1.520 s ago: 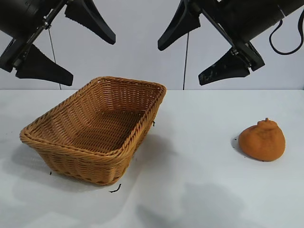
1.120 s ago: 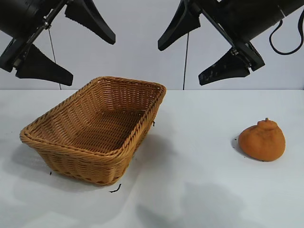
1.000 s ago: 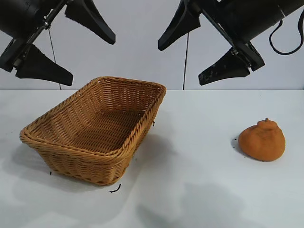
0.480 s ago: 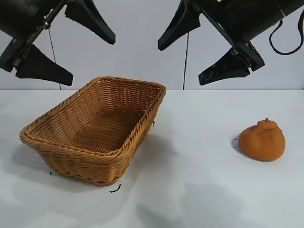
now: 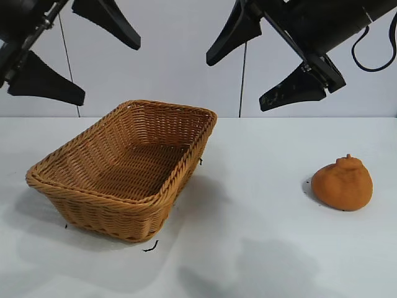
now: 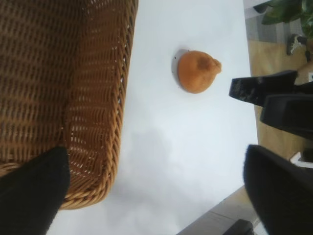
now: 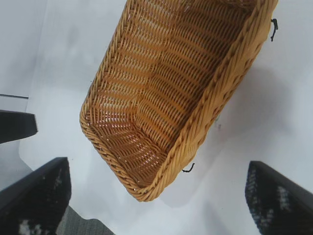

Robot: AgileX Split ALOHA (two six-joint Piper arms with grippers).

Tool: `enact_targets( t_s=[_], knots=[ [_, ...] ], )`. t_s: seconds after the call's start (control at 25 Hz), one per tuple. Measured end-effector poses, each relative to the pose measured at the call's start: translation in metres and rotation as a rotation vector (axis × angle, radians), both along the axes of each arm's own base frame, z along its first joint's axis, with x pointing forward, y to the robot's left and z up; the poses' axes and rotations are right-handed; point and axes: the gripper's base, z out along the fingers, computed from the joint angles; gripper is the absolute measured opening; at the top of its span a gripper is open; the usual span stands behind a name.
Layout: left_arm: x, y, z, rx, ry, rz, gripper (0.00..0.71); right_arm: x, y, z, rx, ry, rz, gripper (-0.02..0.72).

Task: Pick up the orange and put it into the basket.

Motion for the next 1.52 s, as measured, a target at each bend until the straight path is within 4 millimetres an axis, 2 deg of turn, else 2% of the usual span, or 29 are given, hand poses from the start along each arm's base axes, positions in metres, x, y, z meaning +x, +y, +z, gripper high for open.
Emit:
enact_targets(
  t_s=[0.12, 0.36, 0.6, 0.72, 0.96, 1.12, 1.24, 1.36, 1.52],
  knots=[
    [-0.014, 0.004, 0.001, -0.001, 0.042, 0.033, 0.692, 0.000, 0.000, 0.000, 0.000, -0.001, -0.001, 0.696],
    [-0.051, 0.011, -0.017, 0.020, 0.222, 0.171, 0.692, 0.000, 0.000, 0.000, 0.000, -0.002, -0.002, 0.696],
    [-0.067, -0.009, -0.022, 0.049, 0.275, 0.261, 0.692, 0.000, 0.000, 0.000, 0.000, -0.002, -0.002, 0.696],
    [-0.067, -0.012, -0.023, 0.049, 0.289, 0.388, 0.692, 0.000, 0.000, 0.000, 0.000, -0.002, -0.002, 0.696],
    [-0.061, -0.004, -0.024, 0.032, 0.306, 0.615, 0.692, 0.000, 0.000, 0.000, 0.000, -0.002, -0.002, 0.696],
    [-0.055, -0.005, -0.029, 0.038, 0.319, 0.645, 0.692, 0.000, 0.000, 0.000, 0.000, -0.002, -0.002, 0.696],
    [-0.043, -0.011, -0.035, 0.079, 0.349, 0.641, 0.692, 0.000, 0.000, 0.000, 0.000, -0.002, -0.002, 0.696],
    [-0.030, -0.020, -0.041, 0.121, 0.380, 0.633, 0.692, 0.000, 0.000, 0.000, 0.000, -0.002, -0.002, 0.696],
    [-0.024, -0.038, -0.051, 0.162, 0.409, 0.639, 0.692, 0.000, 0.000, 0.000, 0.000, -0.002, -0.002, 0.696]
  ],
)
